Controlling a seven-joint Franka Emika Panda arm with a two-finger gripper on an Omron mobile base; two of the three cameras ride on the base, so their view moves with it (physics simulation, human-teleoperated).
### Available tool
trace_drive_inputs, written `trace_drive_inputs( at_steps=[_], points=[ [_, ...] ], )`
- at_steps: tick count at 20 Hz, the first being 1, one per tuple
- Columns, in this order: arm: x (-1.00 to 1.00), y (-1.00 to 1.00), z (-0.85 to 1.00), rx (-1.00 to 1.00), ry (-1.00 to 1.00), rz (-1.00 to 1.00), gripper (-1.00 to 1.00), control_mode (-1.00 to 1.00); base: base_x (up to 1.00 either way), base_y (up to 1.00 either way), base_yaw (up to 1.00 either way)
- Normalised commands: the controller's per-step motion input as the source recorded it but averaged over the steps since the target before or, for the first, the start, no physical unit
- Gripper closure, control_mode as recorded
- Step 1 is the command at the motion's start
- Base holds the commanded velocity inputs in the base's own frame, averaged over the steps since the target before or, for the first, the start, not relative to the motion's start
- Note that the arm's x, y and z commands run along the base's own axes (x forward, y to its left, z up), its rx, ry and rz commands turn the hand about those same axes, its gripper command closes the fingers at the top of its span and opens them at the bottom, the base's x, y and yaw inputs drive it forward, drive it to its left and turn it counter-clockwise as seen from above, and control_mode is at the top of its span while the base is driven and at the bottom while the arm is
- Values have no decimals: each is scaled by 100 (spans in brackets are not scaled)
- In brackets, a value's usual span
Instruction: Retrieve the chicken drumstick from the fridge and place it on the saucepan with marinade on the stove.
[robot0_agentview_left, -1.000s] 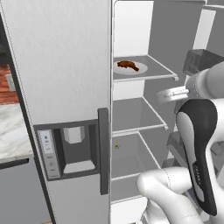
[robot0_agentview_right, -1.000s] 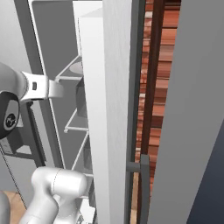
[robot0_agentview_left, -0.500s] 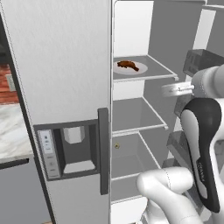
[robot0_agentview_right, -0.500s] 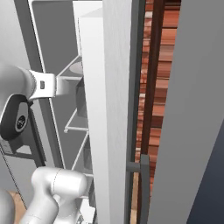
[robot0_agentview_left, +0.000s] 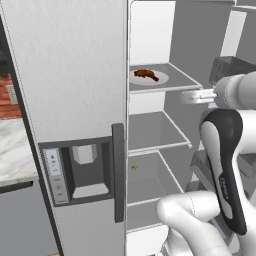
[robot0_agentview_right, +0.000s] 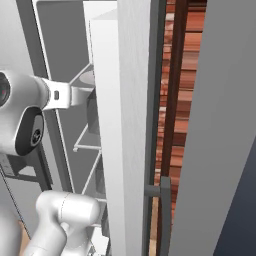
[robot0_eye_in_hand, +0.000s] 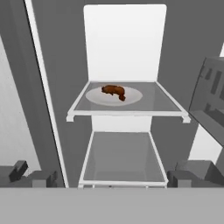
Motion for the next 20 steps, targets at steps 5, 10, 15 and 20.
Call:
trace_drive_inputs(
  at_steps=[5,10,15,20],
  points=[
    [35,0,0,1,-2,0,-100,-100,0,0,0],
    [37,0,1,2,0,0,-100,-100,0,0,0],
    [38,0,0,1,0,0,-100,-100,0,0,0],
    [39,0,0,0,0,0,-100,-100,0,0,0]
  ],
)
